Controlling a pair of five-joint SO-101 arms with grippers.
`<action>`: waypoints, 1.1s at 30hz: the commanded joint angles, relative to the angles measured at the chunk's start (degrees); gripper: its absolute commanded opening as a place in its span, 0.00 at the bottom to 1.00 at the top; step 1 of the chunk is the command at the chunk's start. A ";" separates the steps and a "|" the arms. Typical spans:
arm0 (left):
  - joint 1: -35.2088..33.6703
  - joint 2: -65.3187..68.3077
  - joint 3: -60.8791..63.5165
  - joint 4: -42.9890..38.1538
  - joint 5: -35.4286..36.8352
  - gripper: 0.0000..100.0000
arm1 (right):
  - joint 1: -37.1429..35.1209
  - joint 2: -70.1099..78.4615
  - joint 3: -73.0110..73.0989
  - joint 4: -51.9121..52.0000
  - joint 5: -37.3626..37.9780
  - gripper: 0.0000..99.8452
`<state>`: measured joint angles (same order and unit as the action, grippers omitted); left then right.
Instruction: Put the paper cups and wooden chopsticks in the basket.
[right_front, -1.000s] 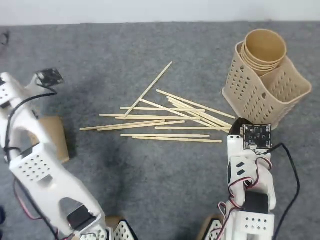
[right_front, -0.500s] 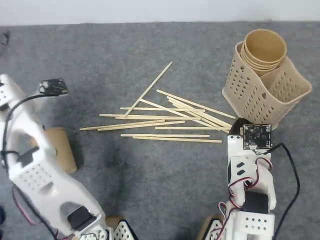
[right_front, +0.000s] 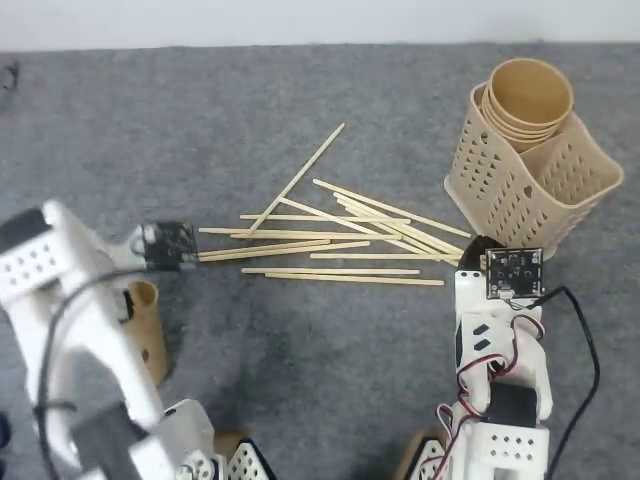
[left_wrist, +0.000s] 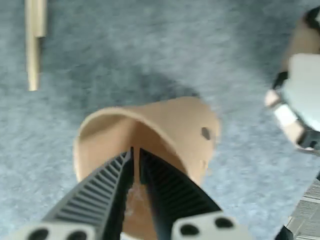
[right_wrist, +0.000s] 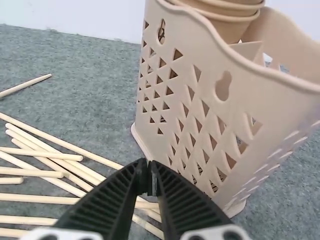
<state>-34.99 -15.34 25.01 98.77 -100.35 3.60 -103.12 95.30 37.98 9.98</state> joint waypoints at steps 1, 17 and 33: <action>-1.14 -15.56 9.01 1.93 -2.29 0.01 | -0.31 -0.92 1.14 -1.63 0.70 0.01; -9.41 -34.37 11.21 -2.81 -1.85 0.02 | -0.31 -0.92 1.14 -1.63 0.70 0.01; -9.76 -34.29 21.23 -15.74 7.91 0.20 | -0.40 -0.92 1.14 -1.54 0.70 0.01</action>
<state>-44.75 -48.84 44.88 88.92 -95.78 3.60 -103.12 95.30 37.98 9.98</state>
